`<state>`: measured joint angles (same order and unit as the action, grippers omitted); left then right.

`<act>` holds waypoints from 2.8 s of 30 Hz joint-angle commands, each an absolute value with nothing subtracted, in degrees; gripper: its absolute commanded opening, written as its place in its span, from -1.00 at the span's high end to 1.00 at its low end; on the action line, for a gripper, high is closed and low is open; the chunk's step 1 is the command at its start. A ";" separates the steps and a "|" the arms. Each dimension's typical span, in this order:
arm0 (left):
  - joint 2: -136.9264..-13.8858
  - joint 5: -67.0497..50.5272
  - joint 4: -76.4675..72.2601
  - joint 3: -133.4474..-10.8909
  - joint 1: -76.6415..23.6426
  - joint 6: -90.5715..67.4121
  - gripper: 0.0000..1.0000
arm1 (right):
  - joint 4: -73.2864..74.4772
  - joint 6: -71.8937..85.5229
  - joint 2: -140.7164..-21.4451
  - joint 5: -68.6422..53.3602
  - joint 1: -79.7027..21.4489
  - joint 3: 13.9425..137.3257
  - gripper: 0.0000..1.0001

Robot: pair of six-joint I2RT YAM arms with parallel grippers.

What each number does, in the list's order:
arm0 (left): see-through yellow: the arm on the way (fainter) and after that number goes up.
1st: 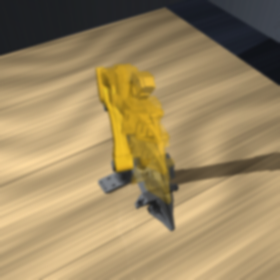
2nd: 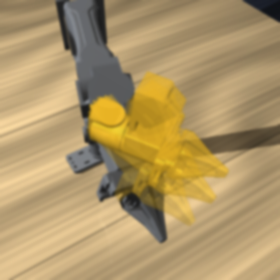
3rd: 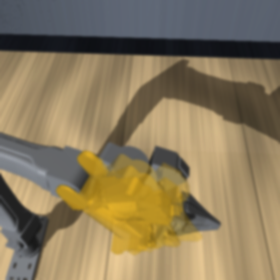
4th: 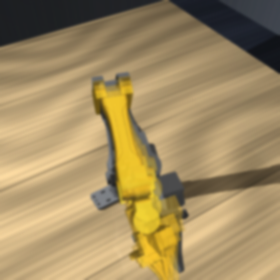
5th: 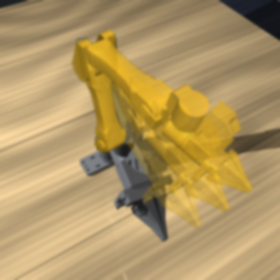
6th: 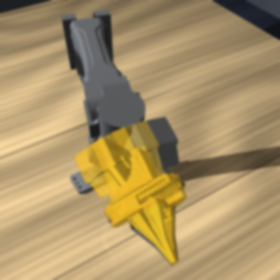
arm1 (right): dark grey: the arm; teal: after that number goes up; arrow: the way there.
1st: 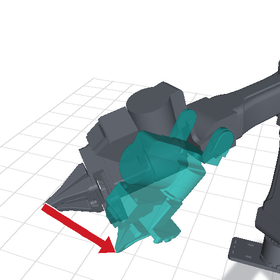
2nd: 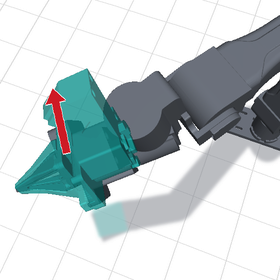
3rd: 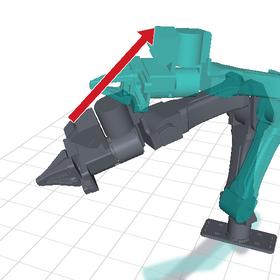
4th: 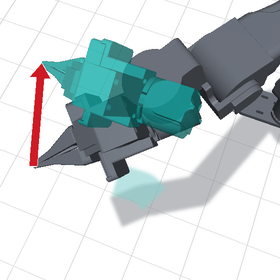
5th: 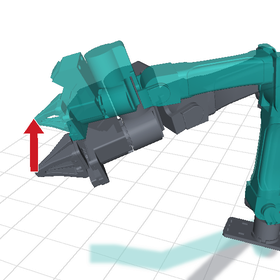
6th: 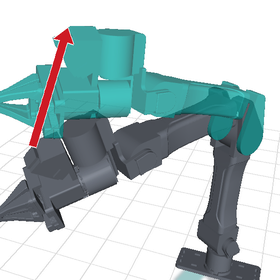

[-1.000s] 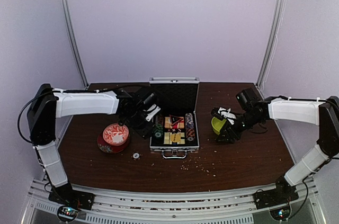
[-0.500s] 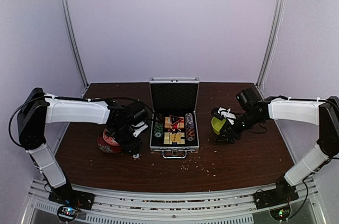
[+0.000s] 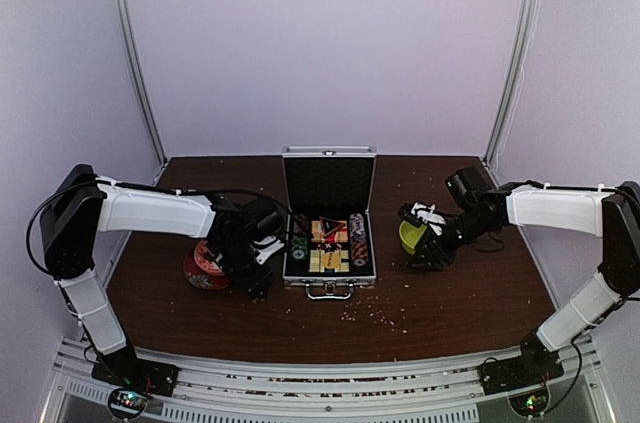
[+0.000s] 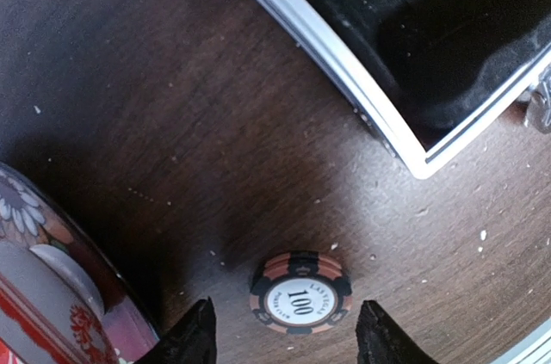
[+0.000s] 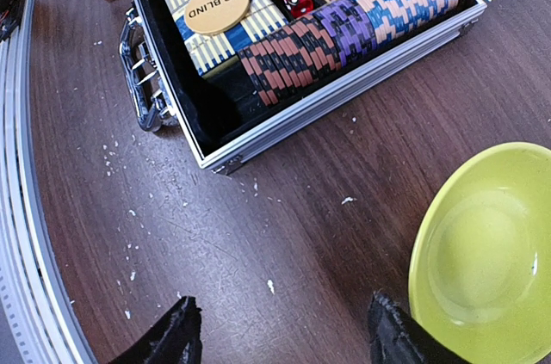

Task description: Pack up texas hold em set

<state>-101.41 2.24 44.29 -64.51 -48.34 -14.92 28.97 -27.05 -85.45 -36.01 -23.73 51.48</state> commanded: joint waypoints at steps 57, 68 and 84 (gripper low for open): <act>-130.68 -0.43 44.47 -103.21 -70.66 -10.33 0.27 | 29.32 -27.33 -82.16 -36.83 -23.99 52.45 -0.38; -125.91 3.39 44.95 -103.83 -70.60 -7.69 0.05 | 32.34 -26.72 -80.71 -35.75 -23.99 56.62 -0.41; -94.64 18.44 23.42 -79.60 -64.13 0.02 -0.96 | 45.64 -30.52 -83.12 -27.70 -29.95 76.11 -0.42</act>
